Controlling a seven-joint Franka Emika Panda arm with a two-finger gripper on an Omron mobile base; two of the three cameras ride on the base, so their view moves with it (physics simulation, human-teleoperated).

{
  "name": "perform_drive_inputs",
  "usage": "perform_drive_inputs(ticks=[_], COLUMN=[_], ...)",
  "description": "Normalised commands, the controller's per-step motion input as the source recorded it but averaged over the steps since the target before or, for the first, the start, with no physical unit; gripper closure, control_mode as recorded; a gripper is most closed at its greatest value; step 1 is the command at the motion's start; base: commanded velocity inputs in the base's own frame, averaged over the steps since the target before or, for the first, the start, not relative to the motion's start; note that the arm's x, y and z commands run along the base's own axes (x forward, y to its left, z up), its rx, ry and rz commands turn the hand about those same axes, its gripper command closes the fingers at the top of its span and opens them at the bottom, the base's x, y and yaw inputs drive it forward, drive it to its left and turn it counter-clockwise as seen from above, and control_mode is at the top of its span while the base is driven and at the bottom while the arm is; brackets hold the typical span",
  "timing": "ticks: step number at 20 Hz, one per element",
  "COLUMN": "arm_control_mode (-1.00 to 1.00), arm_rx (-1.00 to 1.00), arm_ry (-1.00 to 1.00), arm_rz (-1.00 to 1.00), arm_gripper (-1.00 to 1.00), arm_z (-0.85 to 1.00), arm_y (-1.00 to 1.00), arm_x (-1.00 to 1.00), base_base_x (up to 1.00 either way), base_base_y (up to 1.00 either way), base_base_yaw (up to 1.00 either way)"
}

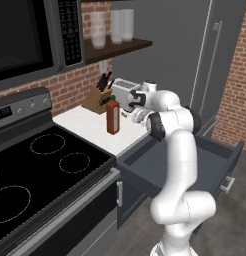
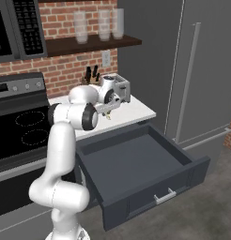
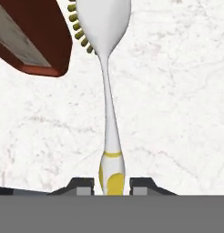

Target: Pick the dish brush from the drawer and place it on the counter.

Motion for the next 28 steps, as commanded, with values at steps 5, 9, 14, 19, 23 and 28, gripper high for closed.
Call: perform_drive_inputs(ticks=[5,9,14,19,23,28], arm_control_mode=[-1.00,-1.00,-1.00,-1.00,-1.00,-1.00], arm_rx=[0.00,0.05,0.10,0.08,0.06,0.03], arm_ry=[-0.04,0.00,-0.02,-0.16,-0.33,-0.48], arm_rz=[0.00,-0.03,-0.14,-0.10,-0.03,0.00], arm_gripper=[-1.00,-1.00,-1.00,-1.00,-1.00,-1.00], arm_z=[-0.47,0.24,1.00,1.00,1.00,0.72], arm_y=[0.11,-0.01,0.00,0.00,-0.03,-0.46], arm_x=[0.47,0.33,-0.33,-0.98,-1.00,-1.00], base_base_x=[0.00,0.00,0.00,0.00,0.00,0.00], base_base_y=[0.00,0.00,0.00,0.00,0.00,0.00], base_base_yaw=[0.00,0.00,0.00,0.00,0.00,0.00])
